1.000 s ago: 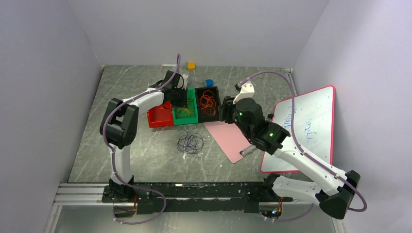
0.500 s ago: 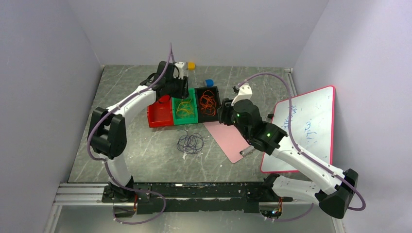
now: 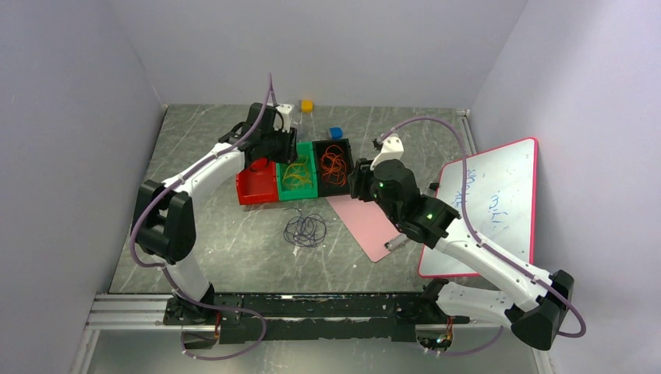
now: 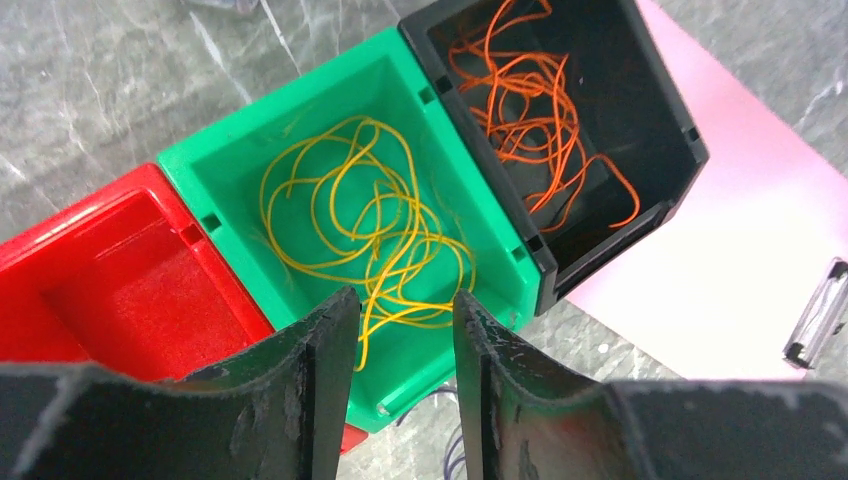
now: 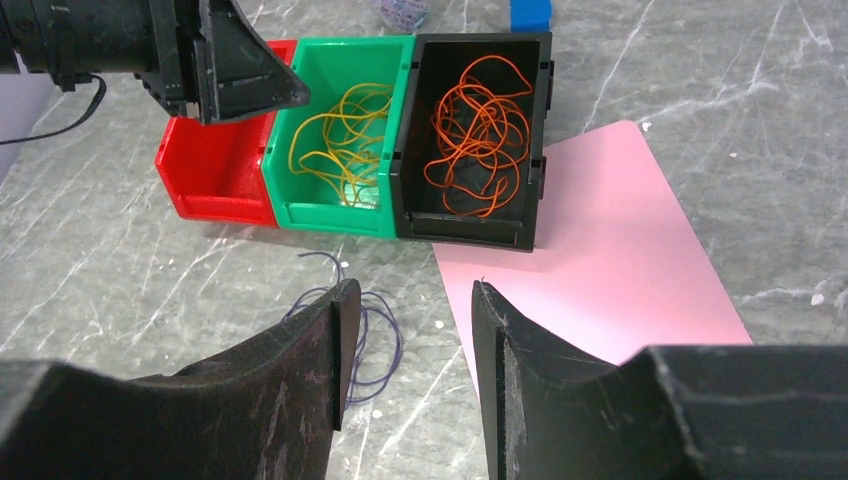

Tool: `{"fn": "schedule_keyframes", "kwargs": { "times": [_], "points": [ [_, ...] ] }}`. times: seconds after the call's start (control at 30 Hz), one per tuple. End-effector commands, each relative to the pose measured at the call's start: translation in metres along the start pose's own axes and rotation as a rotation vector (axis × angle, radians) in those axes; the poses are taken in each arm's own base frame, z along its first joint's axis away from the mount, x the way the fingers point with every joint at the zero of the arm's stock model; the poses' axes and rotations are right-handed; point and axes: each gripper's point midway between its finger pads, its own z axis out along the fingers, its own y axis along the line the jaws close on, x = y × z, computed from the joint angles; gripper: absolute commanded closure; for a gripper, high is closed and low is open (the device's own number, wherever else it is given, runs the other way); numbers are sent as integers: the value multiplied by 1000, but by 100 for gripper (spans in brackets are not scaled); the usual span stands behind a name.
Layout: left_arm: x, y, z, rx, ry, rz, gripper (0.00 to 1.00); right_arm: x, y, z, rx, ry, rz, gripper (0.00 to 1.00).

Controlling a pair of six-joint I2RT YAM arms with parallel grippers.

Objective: Untangle the cables

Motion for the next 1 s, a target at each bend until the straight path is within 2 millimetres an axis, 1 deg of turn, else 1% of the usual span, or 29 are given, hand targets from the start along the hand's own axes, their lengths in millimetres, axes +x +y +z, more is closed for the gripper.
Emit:
{"fn": "schedule_keyframes", "kwargs": {
  "times": [0.0,0.13,0.33,0.57,0.87,0.97],
  "points": [
    [23,7,4,-24,56,17,55,0,3,2,-7,-4,9,51],
    [32,10,13,-24,88,17,58,0,3,1,-7,-3,12,51],
    [39,15,22,-39,116,16,65,-3,2,-3,-8,-11,25,51],
    [46,22,25,-77,139,19,67,-3,2,-3,-8,-9,21,51],
    [50,19,31,-66,154,10,92,-3,4,-2,-13,-6,17,51],
    [51,18,35,-67,154,10,93,-3,3,-3,-14,-9,19,51]
  ]
}}
